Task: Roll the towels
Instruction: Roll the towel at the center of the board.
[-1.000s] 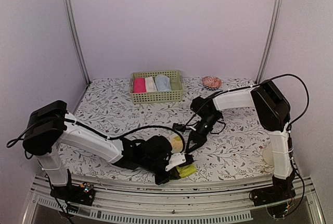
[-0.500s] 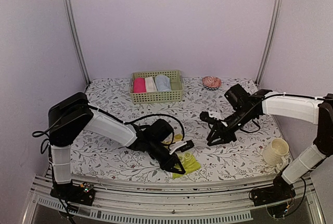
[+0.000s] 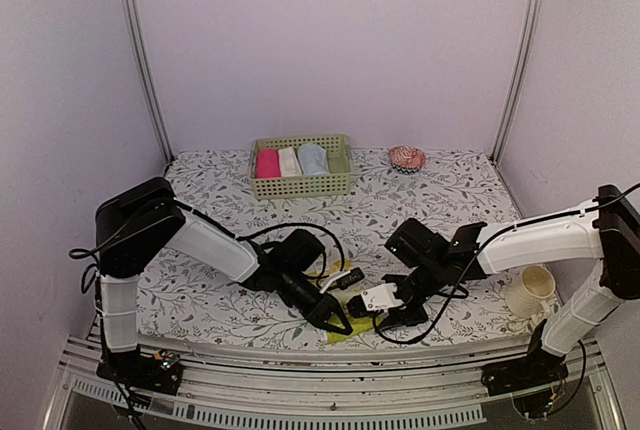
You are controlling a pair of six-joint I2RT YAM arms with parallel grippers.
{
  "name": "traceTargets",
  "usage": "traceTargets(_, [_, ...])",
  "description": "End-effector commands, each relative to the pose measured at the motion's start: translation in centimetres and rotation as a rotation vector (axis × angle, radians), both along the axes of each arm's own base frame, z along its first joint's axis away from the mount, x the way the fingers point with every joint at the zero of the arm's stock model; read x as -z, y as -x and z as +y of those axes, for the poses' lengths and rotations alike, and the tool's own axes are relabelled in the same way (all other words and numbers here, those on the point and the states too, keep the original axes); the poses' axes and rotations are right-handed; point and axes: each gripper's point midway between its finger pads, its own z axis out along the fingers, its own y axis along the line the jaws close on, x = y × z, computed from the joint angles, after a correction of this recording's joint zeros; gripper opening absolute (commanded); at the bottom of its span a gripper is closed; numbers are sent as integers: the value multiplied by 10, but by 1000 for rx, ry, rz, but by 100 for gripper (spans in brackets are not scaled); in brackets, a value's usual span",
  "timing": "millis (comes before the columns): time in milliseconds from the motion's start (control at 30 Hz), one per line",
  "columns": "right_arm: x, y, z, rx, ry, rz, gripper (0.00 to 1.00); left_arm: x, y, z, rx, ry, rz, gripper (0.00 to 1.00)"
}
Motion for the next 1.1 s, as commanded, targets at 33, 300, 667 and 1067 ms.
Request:
traceTargets(33, [10, -2, 24, -50, -5, -53, 36, 13, -3, 8, -44, -44, 41, 5])
traceTargets(300, [40, -12, 34, -13, 70, -58, 27, 16, -6, 11, -48, -53, 36, 7])
traceTargets(667, [47, 29, 9, -35, 193, 372, 3, -40, -45, 43, -193, -50, -330, 38])
traceTargets(1067, [45, -12, 22, 164, 323, 954, 3, -82, -5, 93, -310, -5, -908, 40])
